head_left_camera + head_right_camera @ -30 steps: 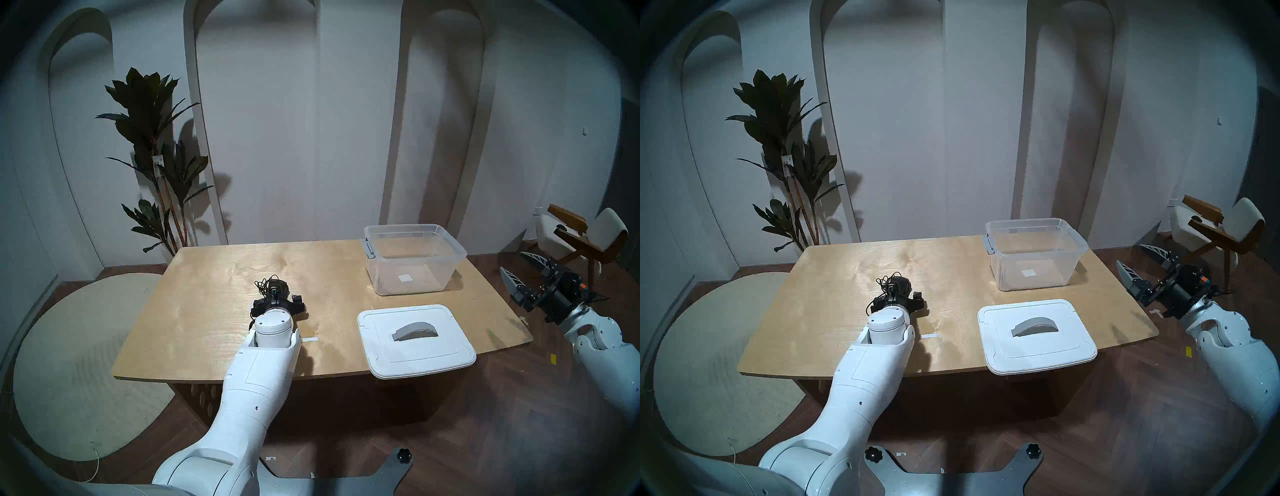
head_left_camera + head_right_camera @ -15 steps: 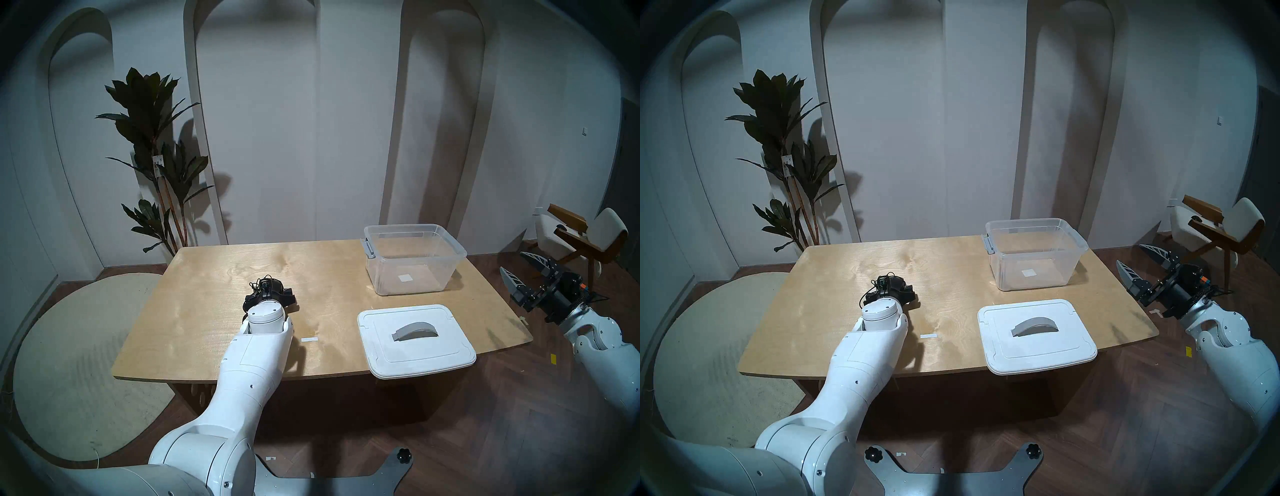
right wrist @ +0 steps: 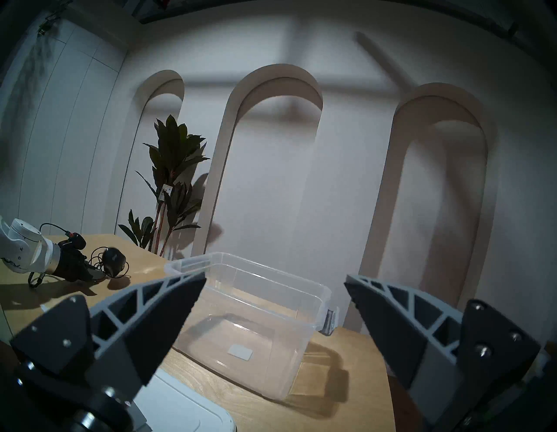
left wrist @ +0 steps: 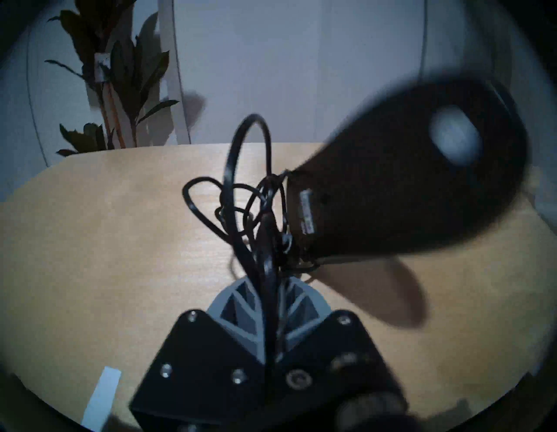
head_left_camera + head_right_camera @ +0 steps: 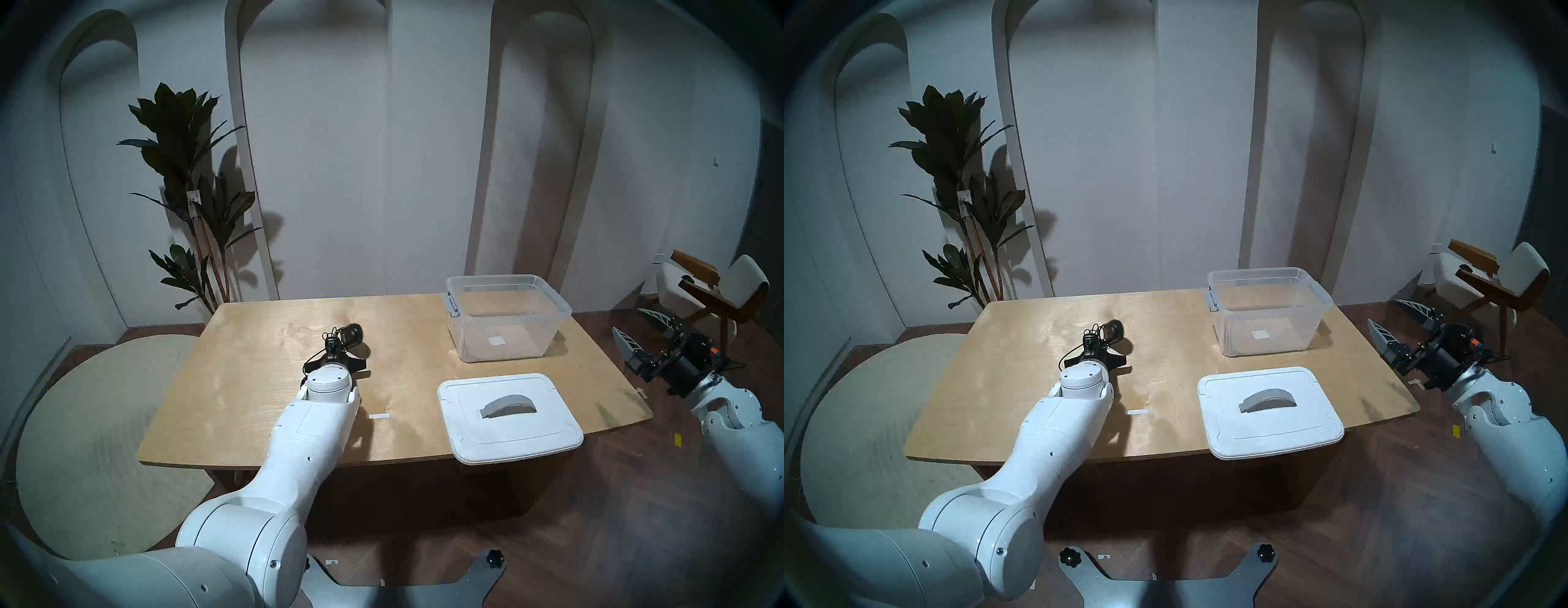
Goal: Open a storage container and put mouse inside
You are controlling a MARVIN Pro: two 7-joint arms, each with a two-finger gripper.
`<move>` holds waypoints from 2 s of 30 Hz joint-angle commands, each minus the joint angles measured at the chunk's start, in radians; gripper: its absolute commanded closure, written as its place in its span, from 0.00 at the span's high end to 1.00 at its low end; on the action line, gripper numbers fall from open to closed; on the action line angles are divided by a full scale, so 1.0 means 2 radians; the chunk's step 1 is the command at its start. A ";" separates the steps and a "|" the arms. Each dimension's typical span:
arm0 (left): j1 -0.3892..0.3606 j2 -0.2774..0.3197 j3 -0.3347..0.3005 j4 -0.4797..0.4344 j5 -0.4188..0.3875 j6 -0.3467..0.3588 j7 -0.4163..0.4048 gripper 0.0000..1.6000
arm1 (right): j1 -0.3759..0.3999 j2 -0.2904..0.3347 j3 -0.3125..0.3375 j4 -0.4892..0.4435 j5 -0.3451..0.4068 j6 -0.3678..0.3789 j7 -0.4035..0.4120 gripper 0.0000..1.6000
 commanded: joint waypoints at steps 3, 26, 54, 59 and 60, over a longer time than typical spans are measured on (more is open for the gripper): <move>0.018 0.018 0.009 -0.057 0.010 0.003 -0.013 0.00 | 0.003 0.002 0.006 -0.002 0.002 -0.003 0.001 1.00; 0.050 0.028 0.034 -0.138 0.039 -0.037 0.005 0.00 | 0.003 0.002 0.005 -0.002 0.002 -0.003 0.001 1.00; -0.064 -0.019 0.107 -0.272 0.070 -0.026 -0.053 0.00 | 0.005 0.003 0.003 -0.001 0.001 -0.002 0.000 1.00; -0.083 -0.035 0.114 -0.276 0.081 -0.005 -0.066 0.00 | 0.005 0.003 0.003 -0.001 0.002 -0.002 0.000 1.00; -0.084 -0.037 0.114 -0.277 0.084 -0.001 -0.068 0.00 | 0.005 0.003 0.002 -0.001 0.002 -0.002 0.000 1.00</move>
